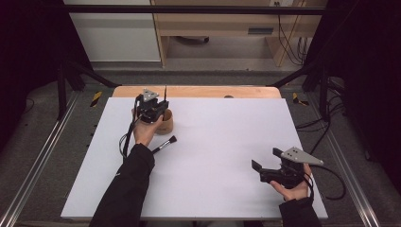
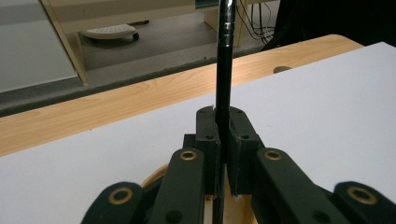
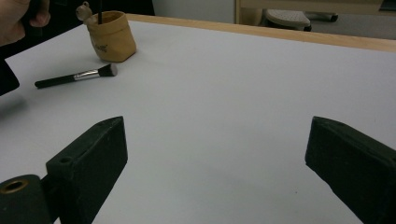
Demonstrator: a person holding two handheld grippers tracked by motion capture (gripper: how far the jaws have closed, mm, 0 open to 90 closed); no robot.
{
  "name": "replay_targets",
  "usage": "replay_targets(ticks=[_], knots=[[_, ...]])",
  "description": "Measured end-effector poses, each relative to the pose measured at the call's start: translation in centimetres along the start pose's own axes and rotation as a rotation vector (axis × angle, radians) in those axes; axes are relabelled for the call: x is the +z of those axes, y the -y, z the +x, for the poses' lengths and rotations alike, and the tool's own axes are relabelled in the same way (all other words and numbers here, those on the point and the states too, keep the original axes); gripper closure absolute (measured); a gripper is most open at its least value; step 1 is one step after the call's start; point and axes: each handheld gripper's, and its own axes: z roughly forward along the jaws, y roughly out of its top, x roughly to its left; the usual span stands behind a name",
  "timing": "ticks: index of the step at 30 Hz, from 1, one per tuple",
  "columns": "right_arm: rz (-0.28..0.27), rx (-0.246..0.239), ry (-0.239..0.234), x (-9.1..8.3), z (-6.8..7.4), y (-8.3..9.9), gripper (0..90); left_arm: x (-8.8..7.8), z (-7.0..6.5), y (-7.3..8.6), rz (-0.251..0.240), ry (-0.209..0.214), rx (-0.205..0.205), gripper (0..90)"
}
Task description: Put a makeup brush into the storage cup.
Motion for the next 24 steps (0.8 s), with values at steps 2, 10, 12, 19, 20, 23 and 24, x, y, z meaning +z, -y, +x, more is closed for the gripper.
replay_targets(ticks=[2, 10, 12, 19, 20, 23, 24], knots=[[0.000, 0.000, 0.000, 0.0, 0.0, 0.0, 6.3, 0.0, 0.0, 0.2, 0.007, -0.001, 0.006, 84.3], [0.000, -0.002, -0.002, 0.1, 0.1, 0.0, 6.3, 0.3, -0.1, 1.0, 0.024, -0.002, 0.005, 84.3], [0.001, -0.001, -0.001, 0.1, 0.1, 0.0, 6.3, 0.3, -0.1, 1.2, 0.033, -0.003, 0.009, 84.3], [0.001, -0.002, -0.003, 0.1, 0.2, 0.0, 6.3, 0.2, -0.2, 1.6, 0.045, 0.009, 0.020, 84.1], [0.000, -0.003, -0.003, 0.1, 0.2, -0.1, 6.3, 0.2, -0.3, 1.7, 0.053, 0.014, 0.030, 84.0], [0.001, 0.000, -0.003, 0.0, 0.3, -0.1, 6.3, 0.0, -0.5, 1.7, 0.057, 0.018, 0.045, 81.8], [-0.002, -0.005, -0.002, 0.0, 0.3, -0.1, 6.3, 0.0, -0.6, 1.7, 0.055, 0.021, 0.043, 81.0]])
